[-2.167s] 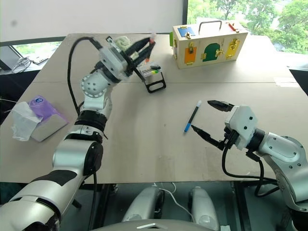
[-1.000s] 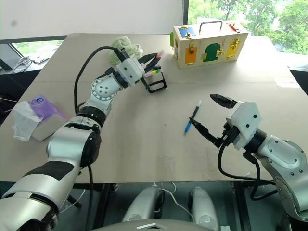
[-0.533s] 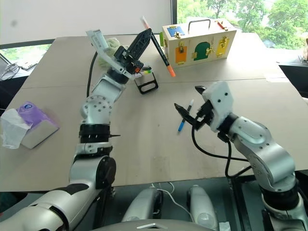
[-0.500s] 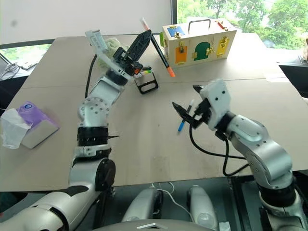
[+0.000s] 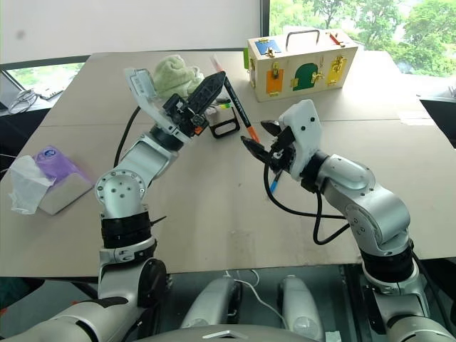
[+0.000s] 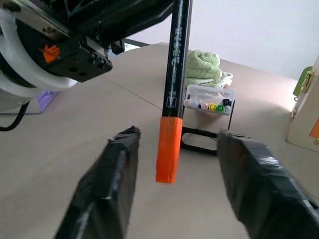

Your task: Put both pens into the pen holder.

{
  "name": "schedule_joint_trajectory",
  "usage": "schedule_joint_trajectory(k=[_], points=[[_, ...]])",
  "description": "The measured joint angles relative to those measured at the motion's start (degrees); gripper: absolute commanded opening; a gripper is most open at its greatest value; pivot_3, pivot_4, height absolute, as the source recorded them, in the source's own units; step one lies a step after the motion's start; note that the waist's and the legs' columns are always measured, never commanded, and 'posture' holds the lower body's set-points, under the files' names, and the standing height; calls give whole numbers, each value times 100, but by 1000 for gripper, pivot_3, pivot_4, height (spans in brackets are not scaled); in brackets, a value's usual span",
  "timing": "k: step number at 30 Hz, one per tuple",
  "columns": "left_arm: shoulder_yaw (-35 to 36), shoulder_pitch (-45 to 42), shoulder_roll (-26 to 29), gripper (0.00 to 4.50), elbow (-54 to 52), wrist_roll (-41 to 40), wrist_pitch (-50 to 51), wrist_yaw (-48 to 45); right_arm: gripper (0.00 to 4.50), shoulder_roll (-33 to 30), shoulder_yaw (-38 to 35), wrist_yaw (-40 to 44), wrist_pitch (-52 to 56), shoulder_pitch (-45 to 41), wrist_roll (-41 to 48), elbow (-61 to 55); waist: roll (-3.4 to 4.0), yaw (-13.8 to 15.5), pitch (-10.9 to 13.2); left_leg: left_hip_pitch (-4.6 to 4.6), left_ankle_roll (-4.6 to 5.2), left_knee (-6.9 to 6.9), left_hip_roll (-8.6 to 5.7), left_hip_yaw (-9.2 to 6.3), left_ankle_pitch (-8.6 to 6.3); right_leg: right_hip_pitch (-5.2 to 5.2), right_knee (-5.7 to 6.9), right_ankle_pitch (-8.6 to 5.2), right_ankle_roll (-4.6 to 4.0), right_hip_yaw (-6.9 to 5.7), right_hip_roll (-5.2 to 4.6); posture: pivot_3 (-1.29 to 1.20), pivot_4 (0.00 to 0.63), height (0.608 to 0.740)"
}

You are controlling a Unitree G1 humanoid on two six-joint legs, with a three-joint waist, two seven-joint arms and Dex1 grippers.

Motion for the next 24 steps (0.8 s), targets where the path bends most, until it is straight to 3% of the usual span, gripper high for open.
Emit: schedule_joint_trajectory(k=[3,15,20,24], points=[[-47,63,10,0,-79,-21,8,-15,73,5,-20,-30,71,-31,-18,60,0,0,0,0,0,0,0,3,0,0,-1,0,0,2,0,0,150,740],[-119,402,182,0,-213,-122,274,-100,21,-866,158,569,-161,-20,-425,96,0,1,0,-1,2,-3,0,6,-1,-1,-6,0,0,2,-2,0,150,740],[-125,428,210,0,-248,-163,296,-99,21,-899,197,658,-308,12,-622,103,0,1,0,-1,2,-4,1,5,-1,-1,-6,0,0,3,-2,0,150,740],[-131,426,259,0,-248,-156,303,-96,1928,-907,196,750,-347,12,-656,200,0,3,0,-1,1,-4,1,6,-1,0,-8,0,0,3,-3,0,150,740]])
